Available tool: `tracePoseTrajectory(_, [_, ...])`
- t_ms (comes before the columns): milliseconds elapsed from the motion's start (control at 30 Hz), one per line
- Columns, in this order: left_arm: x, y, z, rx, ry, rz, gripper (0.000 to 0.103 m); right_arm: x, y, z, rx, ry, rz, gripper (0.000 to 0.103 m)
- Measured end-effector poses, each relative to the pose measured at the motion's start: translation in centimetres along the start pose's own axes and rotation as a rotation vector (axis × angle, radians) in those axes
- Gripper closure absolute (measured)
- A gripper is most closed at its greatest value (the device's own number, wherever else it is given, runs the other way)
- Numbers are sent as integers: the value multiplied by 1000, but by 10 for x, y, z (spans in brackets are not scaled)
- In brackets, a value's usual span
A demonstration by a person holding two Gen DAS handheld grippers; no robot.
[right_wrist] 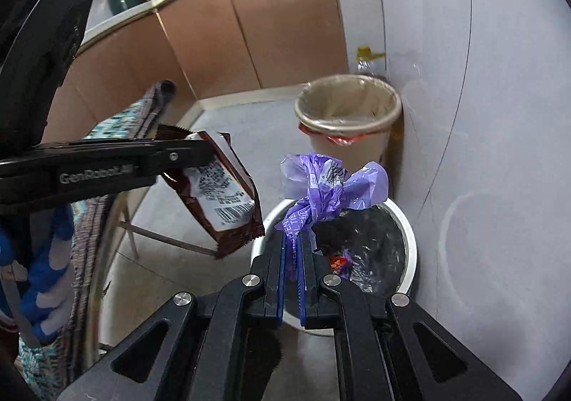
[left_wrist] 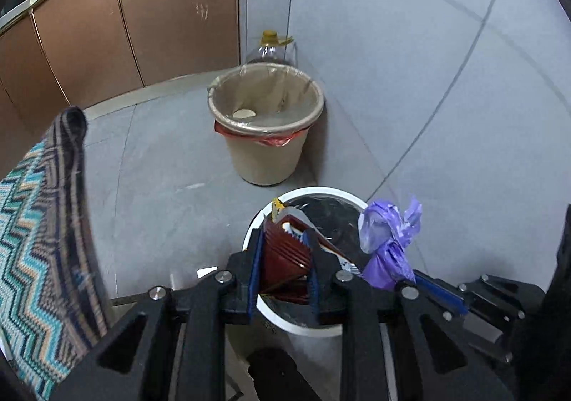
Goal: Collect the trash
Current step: 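Carry both items over the black-lined bin and open both tools to drop them, then move both tools back over the remaining trash on the rug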
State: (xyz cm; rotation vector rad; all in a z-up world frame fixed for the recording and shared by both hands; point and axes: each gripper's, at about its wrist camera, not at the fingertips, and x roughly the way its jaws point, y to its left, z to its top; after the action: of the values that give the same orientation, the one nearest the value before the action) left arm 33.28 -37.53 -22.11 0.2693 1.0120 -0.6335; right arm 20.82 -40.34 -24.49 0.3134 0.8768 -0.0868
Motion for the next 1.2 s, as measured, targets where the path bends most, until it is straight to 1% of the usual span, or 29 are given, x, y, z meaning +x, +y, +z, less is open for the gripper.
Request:
tracePoseTrajectory(67, [14, -1, 2, -10, 18, -3, 76, 11, -4, 4, 4, 16, -10, 94])
tracePoseTrajectory(200, [34, 0, 4, -30, 41, -24, 76, 28, -18, 3, 21, 37, -34, 94])
tracePoseTrajectory(333, [36, 3, 1, -42, 41, -58, 75, 33, -25, 0, 38, 47, -46, 91])
tracePoseTrajectory(367, [36, 4, 1, -45, 38, -61, 74, 31, -25, -1, 41, 44, -46, 89])
tracePoseTrajectory(467, [30, 7, 1, -62, 29, -74, 72, 24, -23, -2, 47, 31, -47, 77])
tracePoseTrajectory(567, [15, 9, -1, -66, 12, -88, 72, 11, -16, -1, 53, 8, -45, 75])
tracePoseTrajectory(700, [-11, 13, -5, -70, -19, -106, 72, -10, -4, 1, 58, -33, -47, 65])
tracePoseTrajectory(867, [-56, 22, -16, -88, -84, -111, 72, -47, 20, 1, 31, -87, -41, 62])
tracePoseTrajectory(1067, [-124, 47, -36, -124, -198, -67, 72, -97, 47, 3, 5, -165, -36, 62])
tracePoseTrajectory(1200, [-170, 64, -57, -143, -280, -37, 72, -135, 66, 4, 2, -230, -29, 60])
